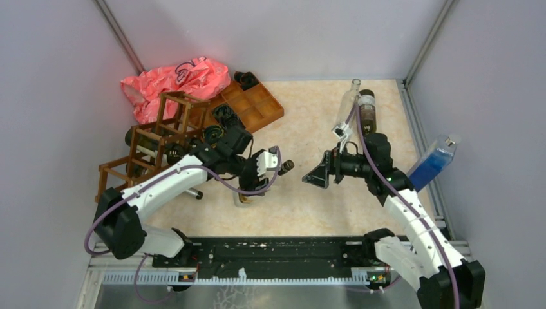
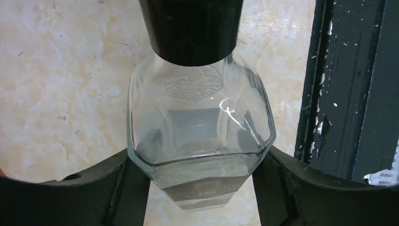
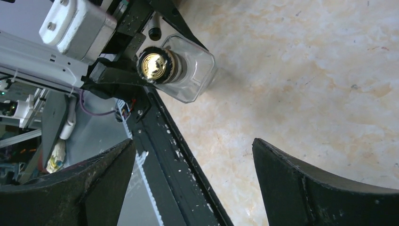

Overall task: Put the wine bottle on the wine rack
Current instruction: Pick up the wine bottle from the center of the board.

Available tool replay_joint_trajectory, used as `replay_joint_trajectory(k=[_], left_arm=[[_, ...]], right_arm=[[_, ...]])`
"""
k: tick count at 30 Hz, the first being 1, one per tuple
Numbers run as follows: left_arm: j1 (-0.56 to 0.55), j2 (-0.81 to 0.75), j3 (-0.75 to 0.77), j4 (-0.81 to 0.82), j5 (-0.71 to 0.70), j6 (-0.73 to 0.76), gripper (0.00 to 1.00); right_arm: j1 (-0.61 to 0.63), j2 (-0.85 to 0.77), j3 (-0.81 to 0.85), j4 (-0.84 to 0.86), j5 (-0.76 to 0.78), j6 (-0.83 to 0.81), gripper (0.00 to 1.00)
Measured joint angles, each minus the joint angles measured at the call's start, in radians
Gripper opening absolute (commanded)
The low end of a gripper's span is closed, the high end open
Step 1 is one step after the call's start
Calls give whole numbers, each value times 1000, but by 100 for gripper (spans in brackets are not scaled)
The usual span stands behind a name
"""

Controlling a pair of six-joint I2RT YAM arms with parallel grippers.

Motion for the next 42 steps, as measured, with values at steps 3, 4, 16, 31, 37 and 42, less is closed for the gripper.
replay_joint_trajectory(k=[3,4,16,31,37,42], left_arm=[[-13,1,0,5,18,10,0],[-17,2,0,7,23,11,0],[-54,61,0,66,72,13,0],[-82,93,0,113,79,-22,0],[-84,98,-2,117,75,-31,0],[-84,98,-8,133,76,-31,0]], right_arm=[[26,42,6,24,2,22,92],[38,55,11,30,5,24,92],[209,233,105,48,106,21,74],[260,321,125,8,168,-8,18],[259,317,124,-3,178,-9,29],[259,298,104,6,178,7,40]])
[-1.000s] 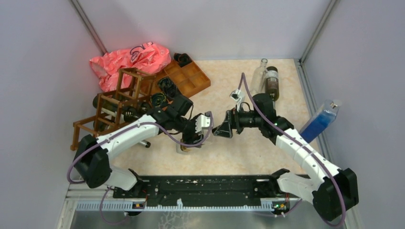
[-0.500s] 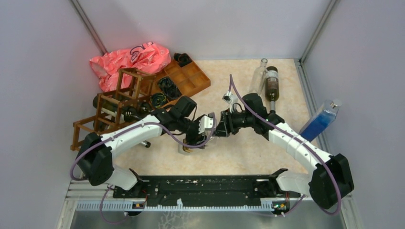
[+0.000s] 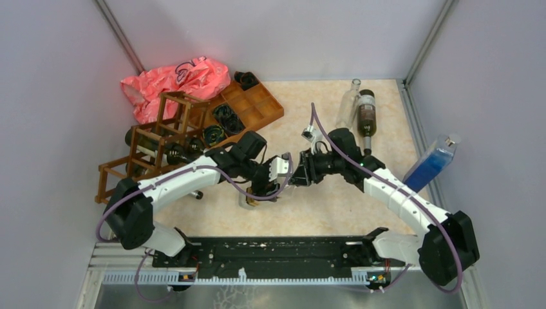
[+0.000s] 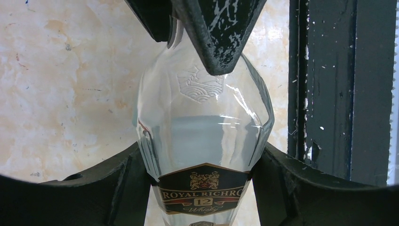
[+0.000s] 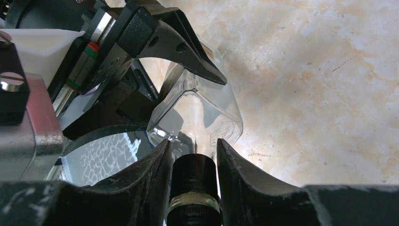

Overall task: Put the wine bottle on the wine rack
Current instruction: Pick up the wine bottle from the center of the board.

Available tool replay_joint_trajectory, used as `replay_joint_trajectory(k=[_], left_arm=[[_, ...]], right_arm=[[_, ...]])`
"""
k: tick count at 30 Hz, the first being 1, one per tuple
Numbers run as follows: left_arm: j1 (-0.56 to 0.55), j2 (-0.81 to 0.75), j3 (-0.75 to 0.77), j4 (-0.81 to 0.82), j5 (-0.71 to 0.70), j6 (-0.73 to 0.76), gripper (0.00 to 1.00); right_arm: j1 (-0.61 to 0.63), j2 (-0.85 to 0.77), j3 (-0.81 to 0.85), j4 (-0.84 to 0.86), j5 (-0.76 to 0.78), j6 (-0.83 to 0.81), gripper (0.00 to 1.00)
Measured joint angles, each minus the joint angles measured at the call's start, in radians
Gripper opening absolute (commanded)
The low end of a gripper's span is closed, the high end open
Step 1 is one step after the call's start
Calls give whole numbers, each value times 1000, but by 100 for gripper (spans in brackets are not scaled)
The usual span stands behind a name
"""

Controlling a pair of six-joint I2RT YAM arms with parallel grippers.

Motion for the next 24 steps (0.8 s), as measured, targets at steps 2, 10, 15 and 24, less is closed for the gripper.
replay_joint_trajectory(k=[2,10,15,24], left_arm=[[-3,0,-3,2,-1,3,0],[-9,0,-6,-1,-7,17,0],[-12,1,-6,-8,-12,29,0],[-24,-2,-19,8,-29,37,71]], right_arm=[[0,-7,-12,2,-2,5,40],[0,-16,-28,-2,-20,16,41],[-1,-16,-29,-12,-6,10,7],[-2,-47,-80,26,-5,47,0]])
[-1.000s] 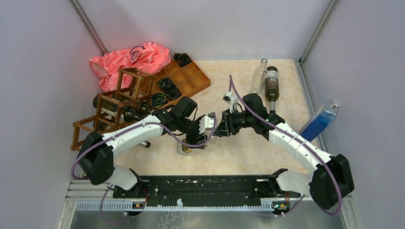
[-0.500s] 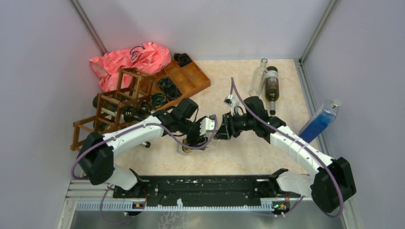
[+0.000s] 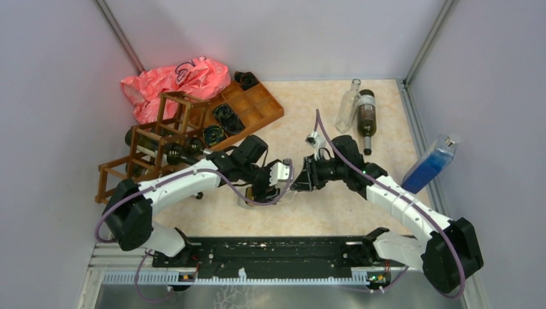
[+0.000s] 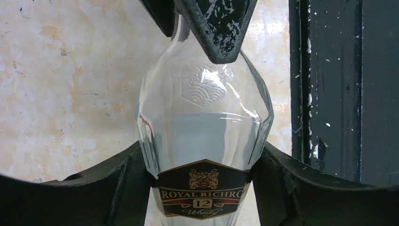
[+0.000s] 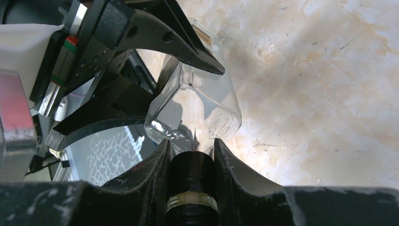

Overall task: Put the wine bottle on the wine rack
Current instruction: Pick up the wine bottle from the center of the board.

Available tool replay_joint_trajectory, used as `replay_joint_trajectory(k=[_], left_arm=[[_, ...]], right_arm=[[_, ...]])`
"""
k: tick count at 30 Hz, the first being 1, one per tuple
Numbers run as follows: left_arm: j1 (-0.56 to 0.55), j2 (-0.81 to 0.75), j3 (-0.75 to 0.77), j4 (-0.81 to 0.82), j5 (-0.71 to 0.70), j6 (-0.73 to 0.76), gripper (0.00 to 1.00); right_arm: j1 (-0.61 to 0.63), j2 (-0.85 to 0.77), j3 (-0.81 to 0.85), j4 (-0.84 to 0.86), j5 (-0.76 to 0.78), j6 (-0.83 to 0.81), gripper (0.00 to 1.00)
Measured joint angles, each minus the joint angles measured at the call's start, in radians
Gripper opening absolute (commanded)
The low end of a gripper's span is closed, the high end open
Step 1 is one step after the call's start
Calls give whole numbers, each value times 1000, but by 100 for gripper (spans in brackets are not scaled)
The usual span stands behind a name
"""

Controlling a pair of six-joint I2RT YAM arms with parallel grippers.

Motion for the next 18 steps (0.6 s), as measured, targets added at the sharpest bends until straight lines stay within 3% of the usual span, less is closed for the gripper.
replay_joint_trajectory(k=[2,3,8,18], left_arm=[[-3,-19,-34,39,1,0,95],[-5,-31,-54,65,2,0,98],[-3,-95,-162,193,-8,13,99],[-3,-149,-223,246,-81,63,99]], right_arm=[[0,-30,-36,31,6,30,0],[0,-44,-55,46,8,47,0],[-11,-100,-140,113,5,151,0],[-84,-215,-267,206,11,285,0]])
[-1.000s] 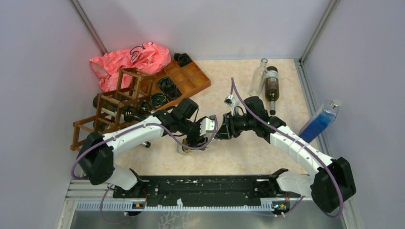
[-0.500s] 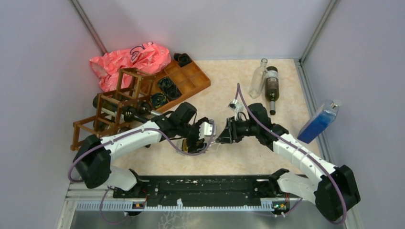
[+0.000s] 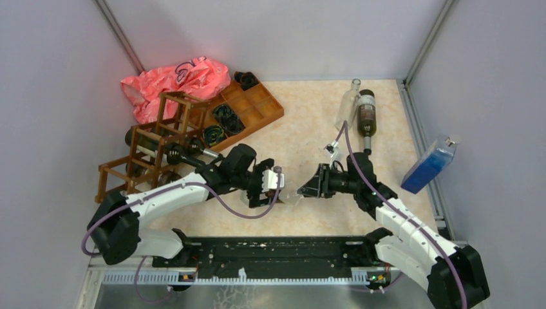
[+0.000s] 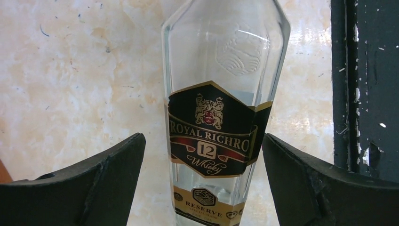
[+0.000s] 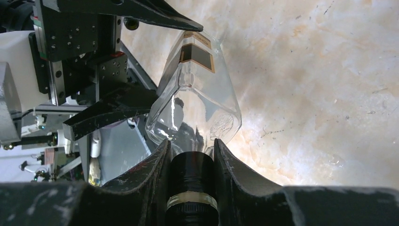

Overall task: Put the wine bottle on the wine rack
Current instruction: Pick up the wine bottle from the center of the board.

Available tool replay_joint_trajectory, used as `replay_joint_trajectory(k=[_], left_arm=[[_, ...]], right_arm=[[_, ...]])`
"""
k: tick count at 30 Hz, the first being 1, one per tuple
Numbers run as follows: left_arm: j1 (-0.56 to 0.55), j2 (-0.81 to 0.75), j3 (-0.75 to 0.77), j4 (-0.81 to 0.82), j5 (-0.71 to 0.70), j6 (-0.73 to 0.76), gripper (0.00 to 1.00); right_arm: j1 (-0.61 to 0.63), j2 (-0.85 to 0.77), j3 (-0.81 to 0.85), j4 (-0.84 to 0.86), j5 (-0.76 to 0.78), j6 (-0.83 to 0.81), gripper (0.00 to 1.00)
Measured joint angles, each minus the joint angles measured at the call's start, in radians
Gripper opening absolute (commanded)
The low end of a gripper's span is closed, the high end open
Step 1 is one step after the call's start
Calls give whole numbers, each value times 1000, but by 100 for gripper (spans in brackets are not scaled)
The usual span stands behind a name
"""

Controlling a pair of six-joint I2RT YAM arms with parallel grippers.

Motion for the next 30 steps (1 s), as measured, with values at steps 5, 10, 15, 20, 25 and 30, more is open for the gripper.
replay_joint_trajectory(k=[5,10,15,20,25,30], left_arm=[[1,-39,-2,18,-8,-13,99],[2,-126,-1,48,-7,-40,99],[6,-205,-2,54,-7,-84,99],[6,-289,-1,79,-17,-211,99],[6,-352,-1,118,-36,-349,99],[6,-376,-17,159,-17,-425,99]], right_arm=[[-12,-51,-66,63,8,51,0],[-27,-103,-111,98,18,83,0],[-34,-130,-135,131,21,113,0],[-35,-130,-146,182,23,141,0],[-36,-130,-148,217,32,177,0],[-36,-138,-167,246,69,237,0]])
